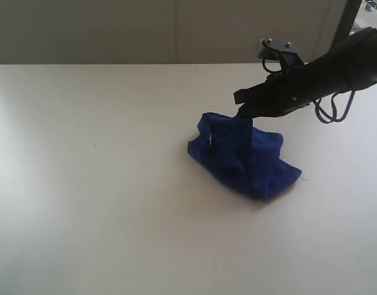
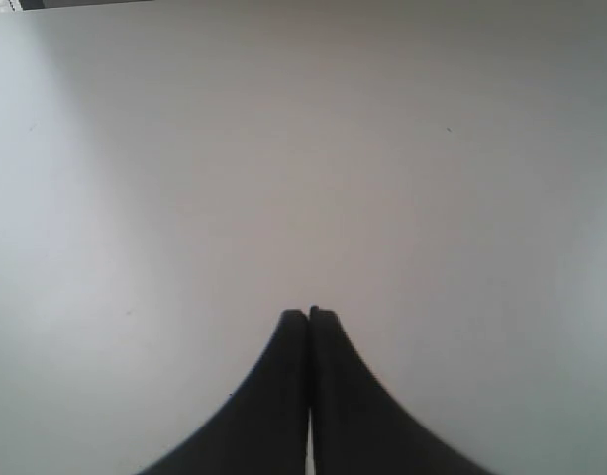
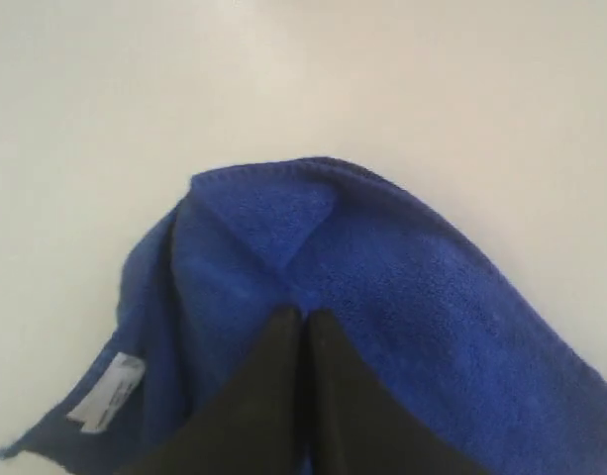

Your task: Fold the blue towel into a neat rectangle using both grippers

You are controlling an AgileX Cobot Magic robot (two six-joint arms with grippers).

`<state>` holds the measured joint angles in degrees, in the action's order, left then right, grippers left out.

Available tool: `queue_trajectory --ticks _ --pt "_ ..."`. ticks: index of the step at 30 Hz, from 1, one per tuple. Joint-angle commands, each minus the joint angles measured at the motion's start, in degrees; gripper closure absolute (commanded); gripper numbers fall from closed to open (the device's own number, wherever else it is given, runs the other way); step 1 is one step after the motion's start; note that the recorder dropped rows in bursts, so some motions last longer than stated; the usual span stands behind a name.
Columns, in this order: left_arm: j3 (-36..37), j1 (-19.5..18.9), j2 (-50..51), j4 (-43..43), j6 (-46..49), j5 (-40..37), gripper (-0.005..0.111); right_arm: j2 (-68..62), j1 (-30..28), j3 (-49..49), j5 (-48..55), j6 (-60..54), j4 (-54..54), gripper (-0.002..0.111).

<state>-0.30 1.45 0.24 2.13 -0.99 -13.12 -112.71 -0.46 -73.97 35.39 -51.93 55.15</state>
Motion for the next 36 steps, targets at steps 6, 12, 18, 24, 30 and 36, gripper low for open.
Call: queue_trajectory --ticks 6,12,18,24,30,36 --pt "0.3 -0.2 -0.2 0.4 -0.3 -0.2 0.107 12.3 -0.2 12.4 -1.3 0.4 0.1 0.108" --pt "0.3 -0.2 -0.2 0.4 -0.3 -0.2 0.107 14.2 -0.2 17.4 -2.4 1.2 -1.1 0.108" --pt "0.3 -0.2 -0.2 0.4 -0.3 -0.2 0.107 14.2 -0.2 17.4 -2.4 1.2 -0.9 0.108" --pt "0.3 -0.2 -0.2 0.4 -0.3 -0.2 0.107 14.2 -0.2 17.4 -2.2 1.2 -0.9 0.108" --pt "0.3 -0.2 -0.2 0.4 -0.3 0.5 0.107 14.2 -0.2 17.4 -2.3 1.1 -0.9 0.108" --pt "0.3 -0.2 -0.2 0.4 -0.3 7.5 0.107 14.2 -0.2 17.4 -2.3 1.1 -0.9 0.108"
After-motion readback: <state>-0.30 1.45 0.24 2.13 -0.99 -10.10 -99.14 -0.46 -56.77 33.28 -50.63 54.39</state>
